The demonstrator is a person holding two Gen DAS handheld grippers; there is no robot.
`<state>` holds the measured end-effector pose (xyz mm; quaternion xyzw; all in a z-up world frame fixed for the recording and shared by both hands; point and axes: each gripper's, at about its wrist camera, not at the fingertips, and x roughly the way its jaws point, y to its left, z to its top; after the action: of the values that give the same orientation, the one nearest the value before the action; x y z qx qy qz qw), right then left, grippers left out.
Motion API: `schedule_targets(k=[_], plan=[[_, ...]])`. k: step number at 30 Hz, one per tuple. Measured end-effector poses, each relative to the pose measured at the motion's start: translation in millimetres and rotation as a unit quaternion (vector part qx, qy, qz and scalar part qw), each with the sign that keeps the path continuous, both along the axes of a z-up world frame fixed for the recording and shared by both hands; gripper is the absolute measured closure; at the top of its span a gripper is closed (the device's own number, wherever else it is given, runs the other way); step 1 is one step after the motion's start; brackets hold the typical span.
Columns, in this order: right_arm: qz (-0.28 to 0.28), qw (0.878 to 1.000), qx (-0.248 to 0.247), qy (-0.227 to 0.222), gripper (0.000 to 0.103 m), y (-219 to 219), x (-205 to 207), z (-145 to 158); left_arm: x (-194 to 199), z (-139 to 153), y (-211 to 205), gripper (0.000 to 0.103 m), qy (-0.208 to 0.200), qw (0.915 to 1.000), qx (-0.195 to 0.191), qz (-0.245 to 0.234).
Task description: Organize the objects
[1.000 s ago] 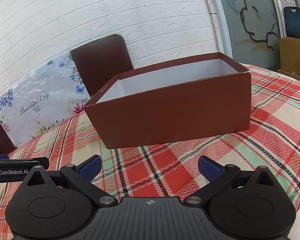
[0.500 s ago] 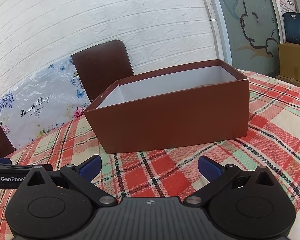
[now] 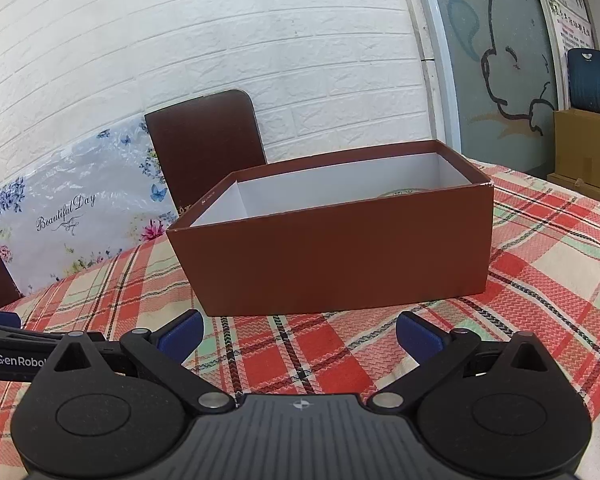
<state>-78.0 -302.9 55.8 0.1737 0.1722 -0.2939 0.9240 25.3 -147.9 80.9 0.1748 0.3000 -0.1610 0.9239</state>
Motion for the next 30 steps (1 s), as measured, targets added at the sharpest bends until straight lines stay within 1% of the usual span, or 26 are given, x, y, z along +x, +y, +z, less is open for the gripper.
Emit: schedule_targets(k=[7, 16, 30], plan=[[-0.002, 1.000, -0.006, -0.005, 0.001, 0.2, -0.2, 1.5, -0.4, -1.1, 1.3, 0.000, 0.002, 1.0000, 0.003, -0.008], [0.002, 1.000, -0.009, 0.000, 0.001, 1.5, 1.7, -0.1, 0.8, -2.2, 4.7, 0.000, 0.006, 1.0000, -0.003, -0.003], [0.003, 1.000, -0.019, -0.003, 0.001, 2.8, 0.8, 1.8, 4.7, -3.4, 8.3, 0.000, 0.006, 0.9999, 0.001, 0.008]])
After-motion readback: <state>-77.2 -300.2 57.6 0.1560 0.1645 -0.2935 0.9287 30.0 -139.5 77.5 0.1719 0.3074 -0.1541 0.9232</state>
